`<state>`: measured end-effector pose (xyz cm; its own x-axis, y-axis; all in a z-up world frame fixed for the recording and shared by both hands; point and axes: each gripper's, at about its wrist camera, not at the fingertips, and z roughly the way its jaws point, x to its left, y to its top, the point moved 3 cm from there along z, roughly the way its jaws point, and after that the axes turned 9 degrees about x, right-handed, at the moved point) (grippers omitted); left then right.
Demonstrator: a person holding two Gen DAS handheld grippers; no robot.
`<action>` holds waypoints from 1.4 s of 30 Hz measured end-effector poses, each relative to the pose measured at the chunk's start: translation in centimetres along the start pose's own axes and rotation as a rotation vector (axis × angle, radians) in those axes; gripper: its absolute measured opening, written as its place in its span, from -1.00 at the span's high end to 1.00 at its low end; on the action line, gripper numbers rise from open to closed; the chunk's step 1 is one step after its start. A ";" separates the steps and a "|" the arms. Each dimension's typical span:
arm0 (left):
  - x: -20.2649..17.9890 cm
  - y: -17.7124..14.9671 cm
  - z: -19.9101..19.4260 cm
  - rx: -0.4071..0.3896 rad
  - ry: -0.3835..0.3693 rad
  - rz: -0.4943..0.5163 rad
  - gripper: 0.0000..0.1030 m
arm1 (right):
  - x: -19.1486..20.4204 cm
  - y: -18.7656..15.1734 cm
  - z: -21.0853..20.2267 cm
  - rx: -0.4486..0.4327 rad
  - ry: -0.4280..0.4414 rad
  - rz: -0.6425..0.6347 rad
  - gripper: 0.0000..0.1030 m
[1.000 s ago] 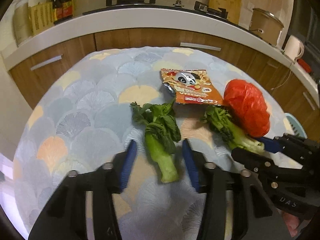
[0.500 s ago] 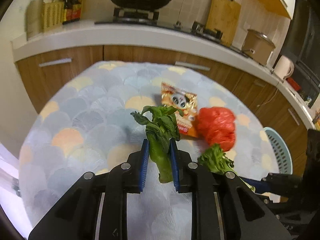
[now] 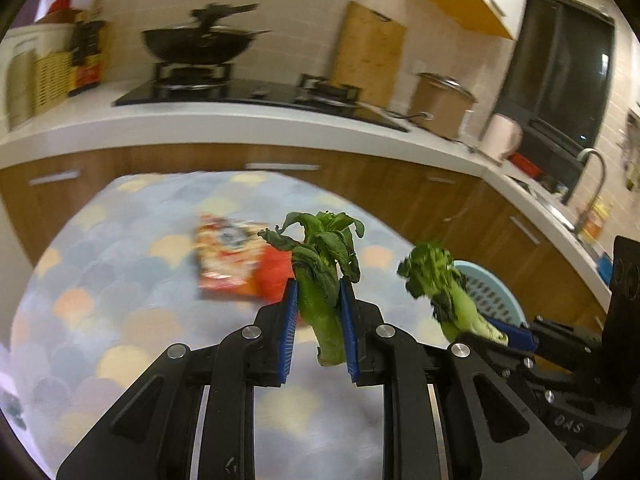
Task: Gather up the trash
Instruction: 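Carry both bok choy over the basket and open both tools to drop them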
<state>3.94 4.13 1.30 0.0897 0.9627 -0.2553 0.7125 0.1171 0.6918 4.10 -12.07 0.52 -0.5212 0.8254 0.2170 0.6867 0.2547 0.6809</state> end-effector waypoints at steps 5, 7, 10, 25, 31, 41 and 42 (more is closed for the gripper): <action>-5.7 0.7 2.3 0.024 -0.078 0.066 0.64 | -5.6 -0.5 -3.2 -0.063 -0.145 0.092 0.55; -7.8 1.0 3.6 0.039 -0.106 0.089 0.64 | -8.0 -0.9 -4.3 -0.077 -0.186 0.137 0.55; -11.0 1.3 5.8 0.069 -0.140 0.126 0.64 | -11.5 -1.9 -5.7 -0.086 -0.238 0.202 0.55; -21.7 0.7 15.4 0.204 -0.231 0.262 0.63 | -22.6 -6.9 -5.8 -0.044 -0.316 0.426 0.55; -23.1 -0.2 18.0 0.253 -0.229 0.284 0.63 | -24.8 -8.2 -4.5 -0.012 -0.308 0.472 0.55; -23.4 -0.6 20.7 0.304 -0.216 0.285 0.61 | -26.8 -9.1 -2.4 0.028 -0.283 0.521 0.54; -23.5 -0.5 20.9 0.307 -0.214 0.287 0.61 | -26.9 -9.1 -2.2 0.034 -0.281 0.526 0.52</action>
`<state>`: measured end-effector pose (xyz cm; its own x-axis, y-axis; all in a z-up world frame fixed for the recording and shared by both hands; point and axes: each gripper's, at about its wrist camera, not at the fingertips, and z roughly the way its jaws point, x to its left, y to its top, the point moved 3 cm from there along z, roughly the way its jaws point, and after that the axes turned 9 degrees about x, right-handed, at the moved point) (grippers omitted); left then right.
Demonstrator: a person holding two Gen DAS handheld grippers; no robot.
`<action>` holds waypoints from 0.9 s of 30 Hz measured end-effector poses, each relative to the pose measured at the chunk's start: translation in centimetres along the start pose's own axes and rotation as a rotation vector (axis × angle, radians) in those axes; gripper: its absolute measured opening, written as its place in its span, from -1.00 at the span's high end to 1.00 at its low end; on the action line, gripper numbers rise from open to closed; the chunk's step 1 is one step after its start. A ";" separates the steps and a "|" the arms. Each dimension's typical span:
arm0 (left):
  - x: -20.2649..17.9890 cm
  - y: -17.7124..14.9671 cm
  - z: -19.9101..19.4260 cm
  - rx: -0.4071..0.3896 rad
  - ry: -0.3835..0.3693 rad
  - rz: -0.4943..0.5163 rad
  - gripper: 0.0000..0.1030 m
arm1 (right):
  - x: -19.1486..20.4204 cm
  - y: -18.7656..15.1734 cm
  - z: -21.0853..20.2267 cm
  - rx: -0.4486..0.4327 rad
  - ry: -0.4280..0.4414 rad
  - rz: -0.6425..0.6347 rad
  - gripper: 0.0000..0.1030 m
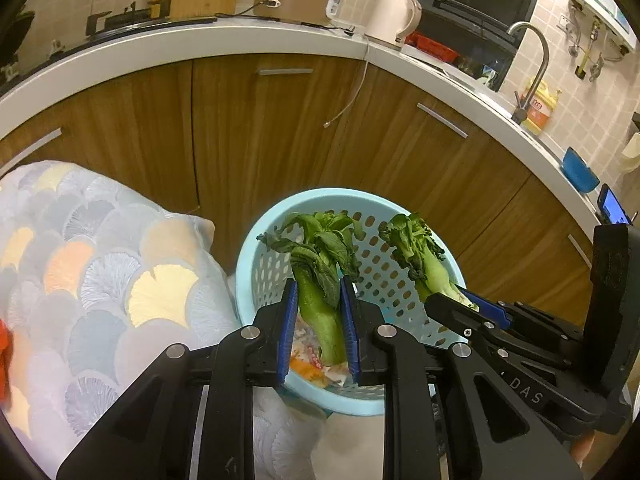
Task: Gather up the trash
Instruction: 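Carry both bok choy over the basket and open both tools to drop them, then move both open tools back toward the red bag and snack packet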
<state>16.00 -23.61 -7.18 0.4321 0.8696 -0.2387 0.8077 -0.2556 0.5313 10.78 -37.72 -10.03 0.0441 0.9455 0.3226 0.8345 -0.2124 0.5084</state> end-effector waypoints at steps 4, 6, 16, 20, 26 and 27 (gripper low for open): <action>0.3 0.1 0.3 -0.004 0.018 -0.008 0.21 | -0.6 0.1 1.2 0.042 0.001 0.025 0.51; 0.4 0.2 0.1 -0.013 0.023 -0.014 0.08 | -0.9 0.0 1.2 0.044 0.013 0.043 0.45; 1.4 -0.7 -2.0 -0.042 0.022 -0.029 0.08 | -0.1 -0.1 0.1 0.030 0.036 0.042 0.45; 2.0 -1.3 -3.7 -0.070 0.018 -0.037 0.08 | 1.7 -0.1 -0.7 0.017 0.043 0.007 0.45; 3.3 -2.3 -7.7 -0.138 0.005 -0.058 0.08 | 5.4 0.2 -2.2 -0.013 0.062 -0.058 0.45; 3.8 -2.6 -8.6 -0.152 0.005 -0.066 0.08 | 6.3 0.2 -2.5 -0.019 0.067 -0.074 0.45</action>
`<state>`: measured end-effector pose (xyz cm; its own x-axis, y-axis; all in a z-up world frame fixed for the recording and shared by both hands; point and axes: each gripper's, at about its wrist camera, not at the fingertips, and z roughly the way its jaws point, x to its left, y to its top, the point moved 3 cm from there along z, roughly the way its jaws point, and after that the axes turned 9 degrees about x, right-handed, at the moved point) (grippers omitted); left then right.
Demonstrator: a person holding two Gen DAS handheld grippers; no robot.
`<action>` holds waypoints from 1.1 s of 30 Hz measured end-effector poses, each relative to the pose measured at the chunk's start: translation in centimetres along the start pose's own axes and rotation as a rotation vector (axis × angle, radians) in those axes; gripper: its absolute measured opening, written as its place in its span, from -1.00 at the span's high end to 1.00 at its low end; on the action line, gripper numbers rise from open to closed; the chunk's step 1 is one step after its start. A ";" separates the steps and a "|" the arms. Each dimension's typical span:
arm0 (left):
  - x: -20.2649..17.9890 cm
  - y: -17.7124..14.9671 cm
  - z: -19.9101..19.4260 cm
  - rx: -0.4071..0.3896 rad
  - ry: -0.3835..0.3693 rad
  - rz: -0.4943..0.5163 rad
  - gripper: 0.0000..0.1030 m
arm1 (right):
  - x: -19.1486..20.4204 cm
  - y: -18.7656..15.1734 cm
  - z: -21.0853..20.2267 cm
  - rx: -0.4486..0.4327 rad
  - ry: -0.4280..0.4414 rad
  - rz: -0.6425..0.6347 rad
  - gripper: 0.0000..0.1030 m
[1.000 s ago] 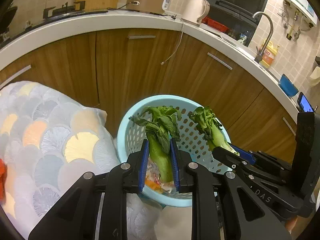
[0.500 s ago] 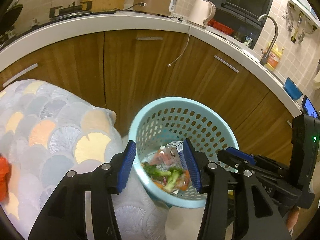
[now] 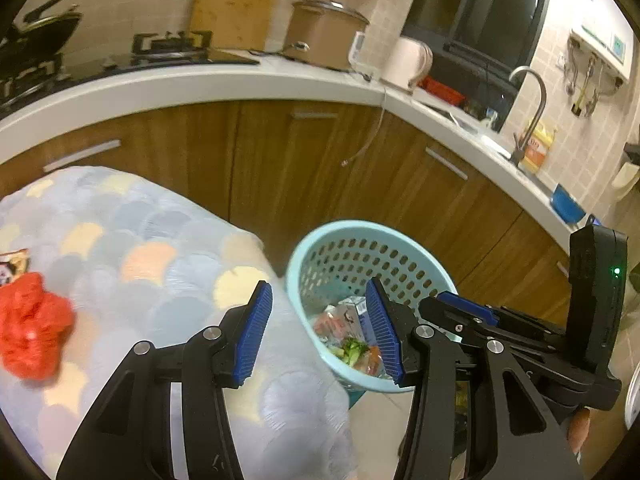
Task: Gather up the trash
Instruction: 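Move both open tools back toward the red bag and snack packet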
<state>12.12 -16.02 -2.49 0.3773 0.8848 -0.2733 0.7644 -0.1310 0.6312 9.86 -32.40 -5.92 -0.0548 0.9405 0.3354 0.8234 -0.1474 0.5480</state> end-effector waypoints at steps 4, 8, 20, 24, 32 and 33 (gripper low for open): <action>1.6 -0.5 -3.2 -0.050 0.016 -0.024 0.05 | 3.3 0.3 -0.5 -0.008 0.015 -0.061 0.45; 4.1 -1.0 -6.8 -0.109 0.037 -0.067 -0.02 | 6.9 0.3 -0.6 -0.012 0.033 -0.128 0.45; 13.2 -2.5 -15.5 -0.237 0.140 -0.199 -0.06 | 17.4 -0.6 2.7 -0.011 0.073 -0.309 0.45; 17.7 -4.1 -17.5 -0.257 0.193 -0.276 -0.06 | 18.9 -1.0 5.5 0.008 0.120 -0.304 0.45; 25.8 -6.0 -17.6 -0.186 0.242 -0.416 -0.06 | 21.9 -0.9 9.3 0.033 0.166 -0.295 0.45; 26.4 -5.9 -16.9 -0.164 0.234 -0.423 -0.06 | 22.1 -0.9 9.6 0.034 0.171 -0.293 0.45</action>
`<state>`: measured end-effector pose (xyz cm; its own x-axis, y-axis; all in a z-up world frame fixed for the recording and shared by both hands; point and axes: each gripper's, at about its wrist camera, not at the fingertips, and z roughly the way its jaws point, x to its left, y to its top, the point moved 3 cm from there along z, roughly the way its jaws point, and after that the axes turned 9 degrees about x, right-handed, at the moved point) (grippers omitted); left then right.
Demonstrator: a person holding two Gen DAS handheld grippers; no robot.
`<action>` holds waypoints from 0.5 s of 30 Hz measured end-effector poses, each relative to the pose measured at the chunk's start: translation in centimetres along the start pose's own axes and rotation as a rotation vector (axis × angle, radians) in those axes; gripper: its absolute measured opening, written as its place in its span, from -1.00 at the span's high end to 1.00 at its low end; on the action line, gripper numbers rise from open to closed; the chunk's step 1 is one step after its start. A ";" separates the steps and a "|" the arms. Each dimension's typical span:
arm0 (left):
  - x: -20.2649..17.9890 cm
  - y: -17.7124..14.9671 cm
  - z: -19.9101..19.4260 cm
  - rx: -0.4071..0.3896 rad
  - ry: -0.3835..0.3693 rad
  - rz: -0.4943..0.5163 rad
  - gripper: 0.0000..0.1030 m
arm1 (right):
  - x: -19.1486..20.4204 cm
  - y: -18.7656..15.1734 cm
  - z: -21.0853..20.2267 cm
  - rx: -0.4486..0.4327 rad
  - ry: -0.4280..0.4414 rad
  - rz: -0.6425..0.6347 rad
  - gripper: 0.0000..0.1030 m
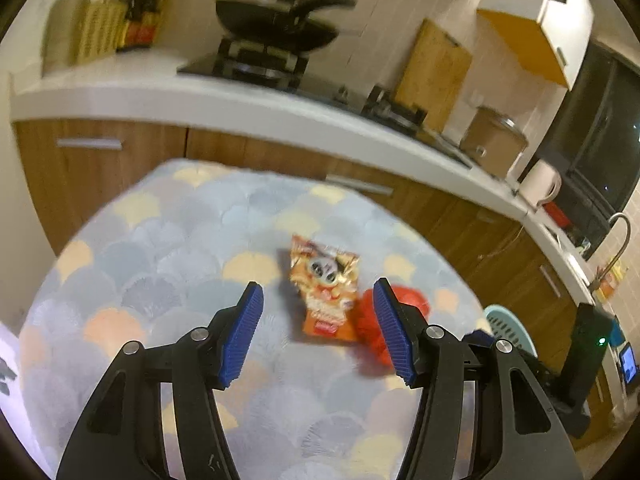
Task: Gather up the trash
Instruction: 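Move both open tools back toward the red bag and snack packet, then grasp the orange snack packet with the left tool while the right tool grasps the red bag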
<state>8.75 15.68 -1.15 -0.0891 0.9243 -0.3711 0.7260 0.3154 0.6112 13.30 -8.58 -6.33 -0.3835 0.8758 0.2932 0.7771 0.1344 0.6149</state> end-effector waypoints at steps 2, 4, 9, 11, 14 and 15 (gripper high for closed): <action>0.0 0.1 1.5 0.039 -0.012 0.007 -0.08 | 0.1 -0.1 0.9 0.007 -0.001 0.001 0.45; -0.2 0.1 3.3 0.078 -0.004 0.024 -0.09 | 0.1 -0.1 1.2 0.016 -0.019 -0.007 0.45; -0.4 0.0 6.3 0.057 0.114 0.060 -0.06 | -0.3 0.1 0.9 0.012 0.022 0.028 0.44; 0.0 0.0 7.3 0.079 0.114 0.039 -0.06 | 0.1 0.3 0.7 0.007 0.026 0.019 0.44; 0.6 0.1 8.8 0.154 0.023 -0.010 -0.06 | 1.4 0.7 0.6 -0.010 -0.024 -0.043 0.45; 0.5 0.0 9.3 0.173 0.009 -0.010 -0.06 | 1.7 0.8 0.7 -0.012 -0.034 -0.054 0.45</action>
<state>15.02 14.14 -7.82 -0.1029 0.9234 -0.3699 0.8314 0.2840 0.4777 13.61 -6.68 -5.88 -0.4078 0.8825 0.2344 0.7494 0.1769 0.6380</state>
